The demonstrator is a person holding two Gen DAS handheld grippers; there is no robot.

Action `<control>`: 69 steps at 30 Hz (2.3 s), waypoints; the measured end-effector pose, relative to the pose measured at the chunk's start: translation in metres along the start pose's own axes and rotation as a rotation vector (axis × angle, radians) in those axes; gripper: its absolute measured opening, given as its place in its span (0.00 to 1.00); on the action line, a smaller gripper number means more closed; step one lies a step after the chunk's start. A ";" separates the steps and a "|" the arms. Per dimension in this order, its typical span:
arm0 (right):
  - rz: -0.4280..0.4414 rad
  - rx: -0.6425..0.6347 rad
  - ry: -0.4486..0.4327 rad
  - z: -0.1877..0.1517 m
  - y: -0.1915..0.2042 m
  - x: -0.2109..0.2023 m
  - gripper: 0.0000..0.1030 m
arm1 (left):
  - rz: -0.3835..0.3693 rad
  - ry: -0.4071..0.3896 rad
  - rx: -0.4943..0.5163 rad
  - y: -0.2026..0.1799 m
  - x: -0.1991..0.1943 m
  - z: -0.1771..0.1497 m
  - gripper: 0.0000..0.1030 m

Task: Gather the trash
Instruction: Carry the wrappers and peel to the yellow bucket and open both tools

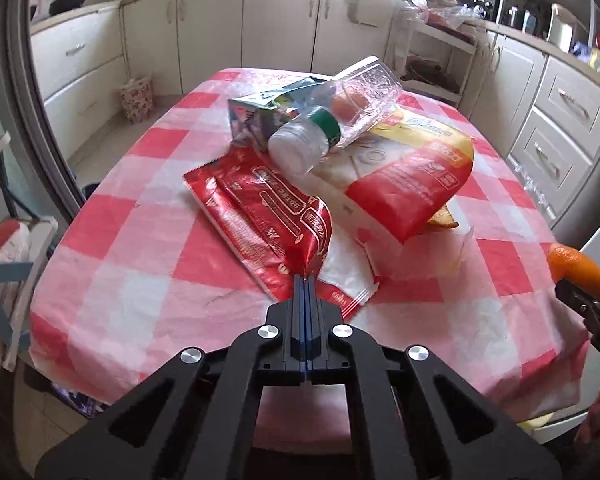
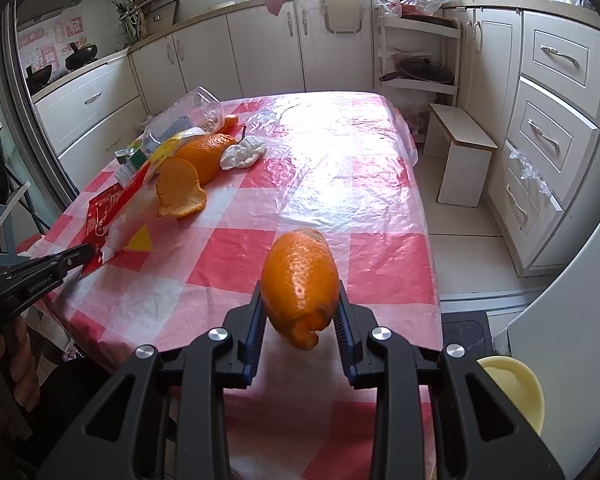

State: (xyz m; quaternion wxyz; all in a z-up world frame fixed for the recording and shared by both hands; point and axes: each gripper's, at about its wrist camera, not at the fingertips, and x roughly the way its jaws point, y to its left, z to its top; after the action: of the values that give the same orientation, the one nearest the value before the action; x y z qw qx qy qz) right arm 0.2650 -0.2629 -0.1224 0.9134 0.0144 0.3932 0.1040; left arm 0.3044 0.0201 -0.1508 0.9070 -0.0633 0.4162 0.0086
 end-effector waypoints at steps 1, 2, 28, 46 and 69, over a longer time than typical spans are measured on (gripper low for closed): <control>0.001 0.001 -0.001 0.000 0.000 0.000 0.31 | -0.007 0.001 -0.011 0.003 -0.002 -0.001 0.00; 0.001 0.000 -0.002 0.000 0.000 0.000 0.31 | -0.019 0.002 -0.026 0.008 -0.005 -0.004 0.00; -0.035 0.009 -0.088 -0.005 -0.018 -0.046 0.30 | -0.202 -0.231 0.011 -0.019 -0.148 0.015 0.00; -0.243 0.167 -0.058 -0.067 -0.123 -0.094 0.30 | -0.575 -0.225 0.247 -0.188 -0.204 0.016 0.00; -0.282 0.420 0.128 -0.107 -0.194 -0.064 0.47 | -0.788 0.129 0.355 -0.362 -0.088 -0.030 0.00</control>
State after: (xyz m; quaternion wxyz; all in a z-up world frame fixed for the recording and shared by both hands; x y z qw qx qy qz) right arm 0.1795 -0.4719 -0.1720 0.8691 0.1424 0.4613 -0.1077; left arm 0.2491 -0.3394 -0.0650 0.8099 -0.0608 0.4114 -0.4136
